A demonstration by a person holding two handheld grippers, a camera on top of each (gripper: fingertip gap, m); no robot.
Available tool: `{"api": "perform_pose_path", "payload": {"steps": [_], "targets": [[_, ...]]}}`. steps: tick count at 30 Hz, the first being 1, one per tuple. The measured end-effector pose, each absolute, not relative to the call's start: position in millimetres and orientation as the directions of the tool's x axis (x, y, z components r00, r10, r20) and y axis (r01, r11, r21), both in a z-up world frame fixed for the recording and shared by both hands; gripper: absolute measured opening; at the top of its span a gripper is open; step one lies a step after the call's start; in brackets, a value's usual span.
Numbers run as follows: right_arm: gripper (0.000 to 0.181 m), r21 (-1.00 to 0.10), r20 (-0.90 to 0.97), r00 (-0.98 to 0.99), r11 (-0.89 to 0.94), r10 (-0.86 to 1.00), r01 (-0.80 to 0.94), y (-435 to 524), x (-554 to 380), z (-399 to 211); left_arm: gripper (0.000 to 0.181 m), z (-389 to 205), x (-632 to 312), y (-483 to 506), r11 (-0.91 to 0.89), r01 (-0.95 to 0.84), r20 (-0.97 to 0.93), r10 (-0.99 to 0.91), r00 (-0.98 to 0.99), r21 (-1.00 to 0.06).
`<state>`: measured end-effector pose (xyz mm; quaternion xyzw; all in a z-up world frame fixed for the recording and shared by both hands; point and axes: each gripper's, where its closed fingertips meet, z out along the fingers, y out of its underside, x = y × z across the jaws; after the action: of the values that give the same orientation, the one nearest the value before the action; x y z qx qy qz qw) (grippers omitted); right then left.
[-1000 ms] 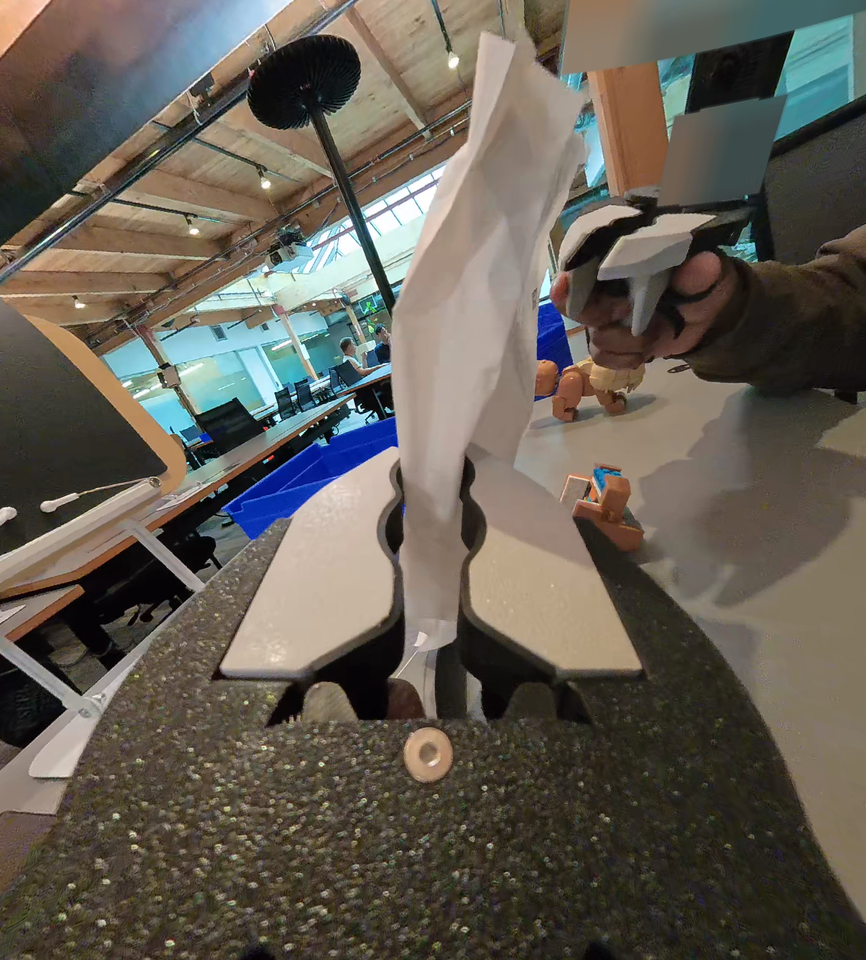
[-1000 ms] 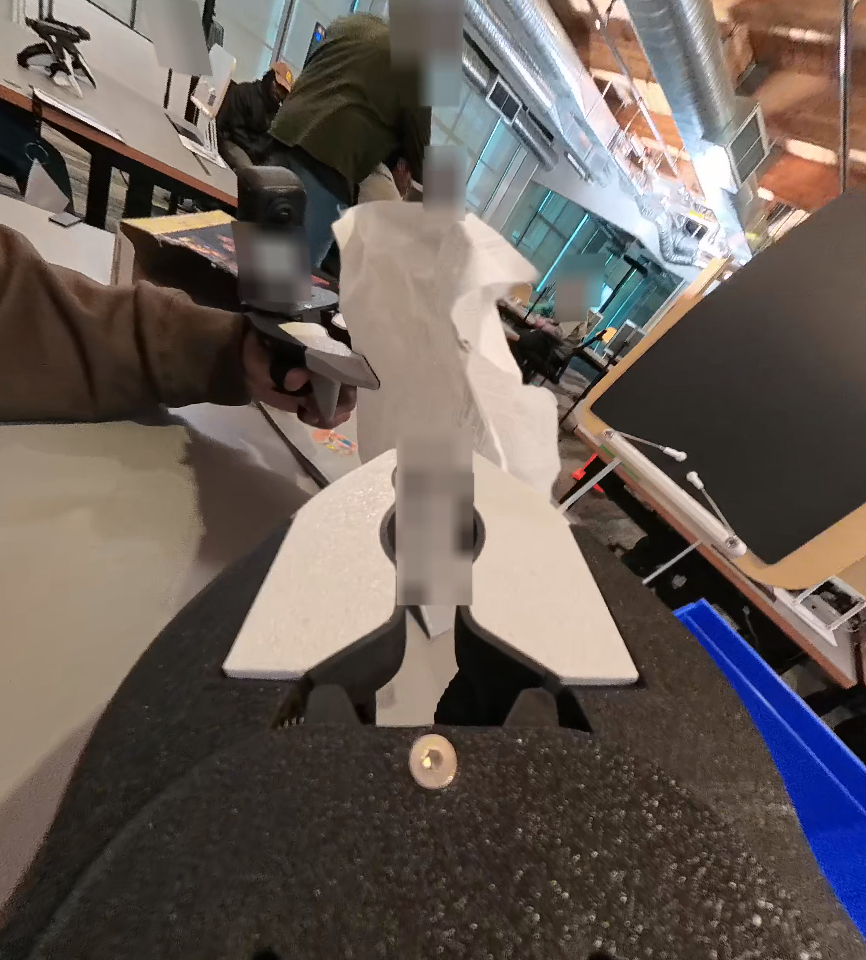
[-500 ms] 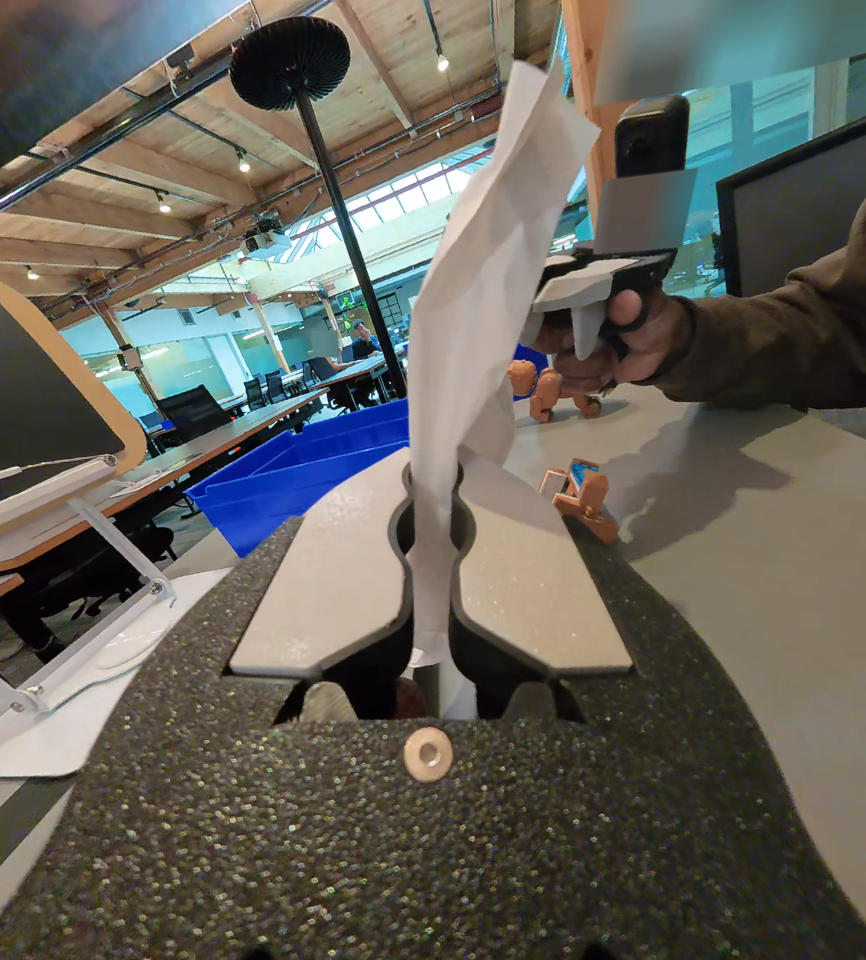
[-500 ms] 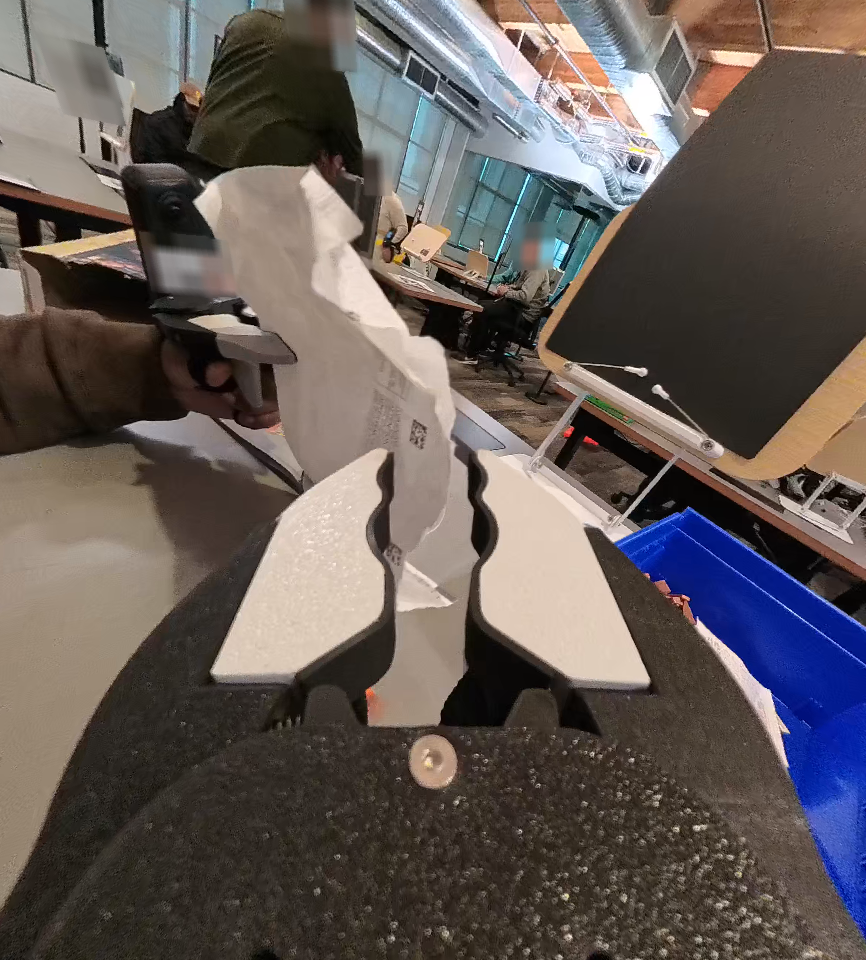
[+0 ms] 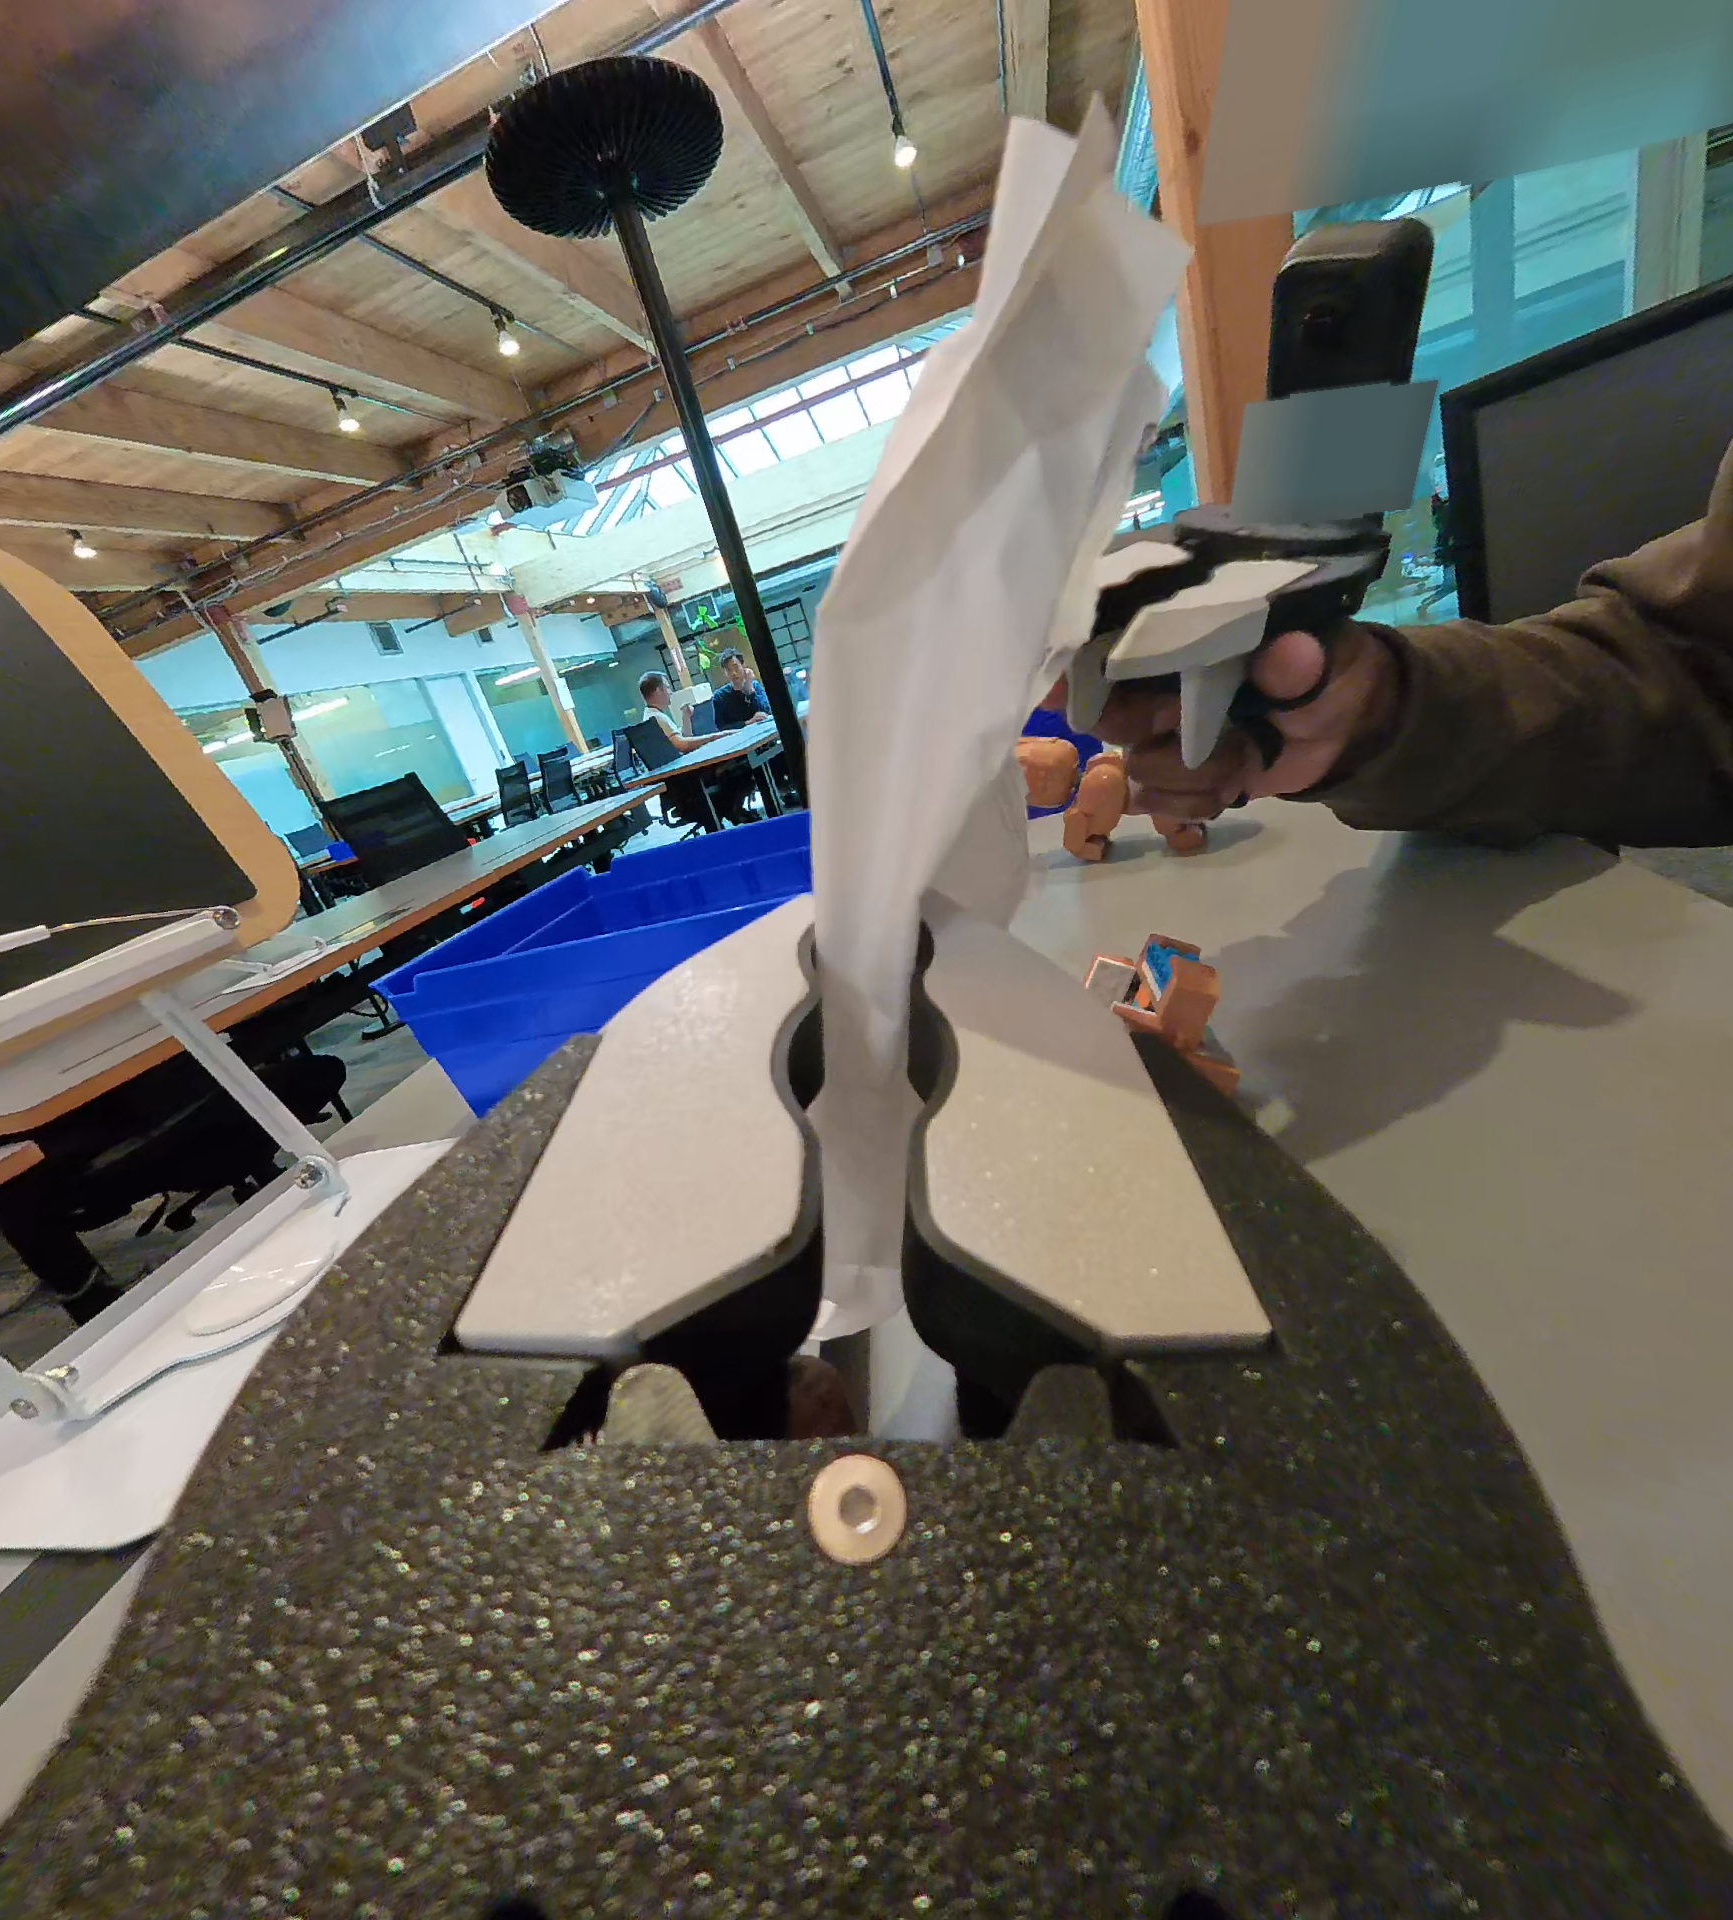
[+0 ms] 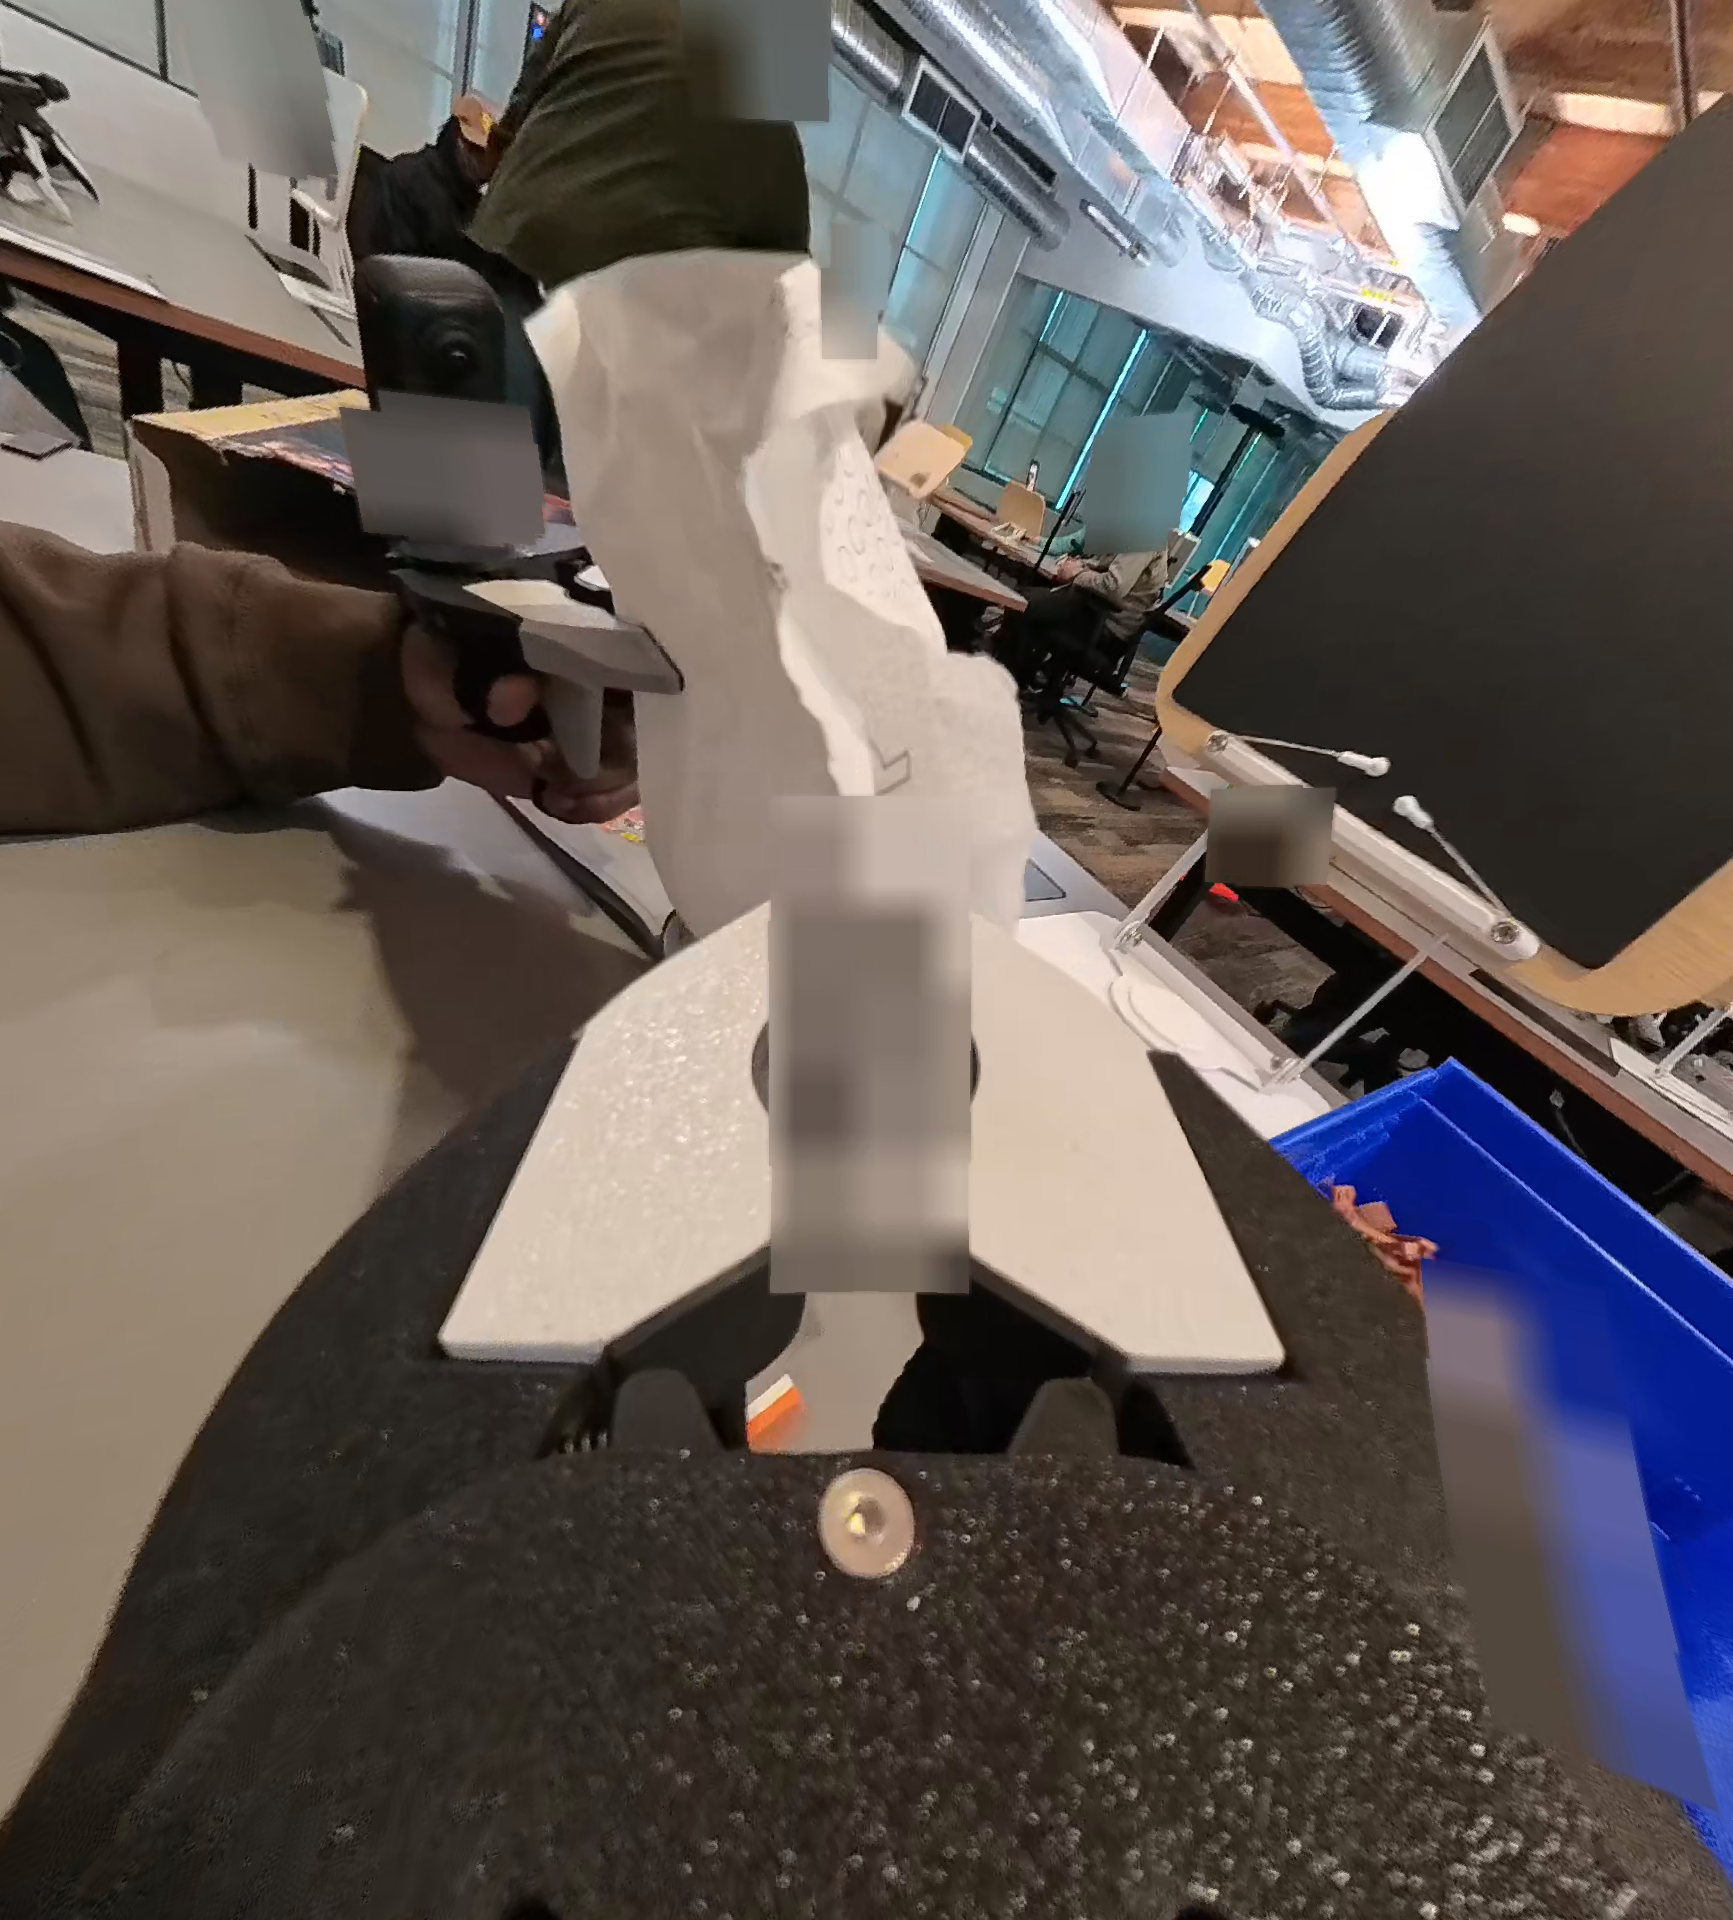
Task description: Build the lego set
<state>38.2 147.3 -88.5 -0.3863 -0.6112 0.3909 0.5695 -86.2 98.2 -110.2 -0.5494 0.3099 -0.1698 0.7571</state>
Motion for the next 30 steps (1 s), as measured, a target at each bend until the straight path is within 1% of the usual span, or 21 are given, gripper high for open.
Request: {"api": "perform_pose_path", "payload": {"steps": [5,7,8,9,11,13,16,18,20,23,25,26,28,30], "targets": [[0.016,-0.910,0.405,-0.052,0.408,0.913,0.079,146.9,30.4,-98.2,0.011,-110.5,-83.3,96.5,0.341,-0.080,-0.285,-0.610,0.739,-0.937],[0.011,-0.901,0.425,-0.020,0.425,0.905,0.092,150.0,27.3,-98.6,0.011,-110.8,-83.1,96.4,0.340,-0.078,-0.283,-0.612,0.738,-0.937],[0.004,-0.894,0.440,0.007,0.437,0.898,0.097,153.3,26.0,-97.9,0.011,-110.7,-83.4,96.2,0.339,-0.077,-0.282,-0.612,0.739,-0.938],[0.000,-0.888,0.454,0.033,0.449,0.890,0.100,156.3,24.6,-96.7,0.011,-110.5,-83.8,96.0,0.338,-0.076,-0.281,-0.612,0.740,-0.938],[0.000,-0.877,0.478,0.077,0.472,0.875,0.088,160.8,21.6,-92.7,0.014,-110.4,-84.5,95.9,0.330,-0.073,-0.273,-0.613,0.742,-0.941],[0.000,-0.841,0.541,0.129,0.533,0.831,0.094,167.4,18.8,-89.0,0.022,-111.1,-85.5,95.1,0.309,-0.076,-0.261,-0.617,0.742,-0.948],[0.000,-0.718,0.695,0.175,0.683,0.697,0.132,175.8,16.4,-82.7,0.040,-113.0,-91.7,88.7,0.234,-0.119,-0.242,-0.615,0.750,-0.965],[0.000,-0.621,0.783,0.168,0.770,0.599,0.148,176.9,15.8,-78.4,0.046,-108.6,-98.9,76.7,0.191,-0.156,-0.241,-0.602,0.762,-0.969],[0.000,-0.503,0.863,0.161,0.846,0.479,0.177,178.7,15.6,-74.0,0.046,-97.0,-108.3,63.4,0.155,-0.190,-0.244,-0.561,0.791,-0.970],[0.000,-0.314,0.948,0.127,0.926,0.293,0.212,174.7,11.8,-68.6,0.045,-58.5,-117.0,50.2,0.108,-0.184,-0.213,-0.451,0.867,-0.977],[0.000,-0.200,0.979,0.088,0.954,0.185,0.224,166.8,5.9,-69.2,0.043,-30.8,-103.5,48.9,0.029,-0.147,-0.145,-0.425,0.893,-0.989],[0.000,-0.150,0.988,0.069,0.963,0.138,0.223,161.0,2.5,-70.4,0.043,-21.4,-90.1,51.4,-0.018,-0.157,-0.134,-0.426,0.895,-0.987],[0.000,-0.066,0.997,0.042,0.974,0.058,0.216,147.3,-3.7,-73.8,0.043,-15.7,-61.2,63.5,-0.138,-0.225,-0.149,-0.419,0.896,-0.965],[0.000,-0.008,1.000,0.029,0.979,0.002,0.203,133.0,-7.5,-77.6,0.043,-24.3,-32.7,78.4,-0.249,-0.319,-0.189,-0.434,0.881,-0.914]]}}
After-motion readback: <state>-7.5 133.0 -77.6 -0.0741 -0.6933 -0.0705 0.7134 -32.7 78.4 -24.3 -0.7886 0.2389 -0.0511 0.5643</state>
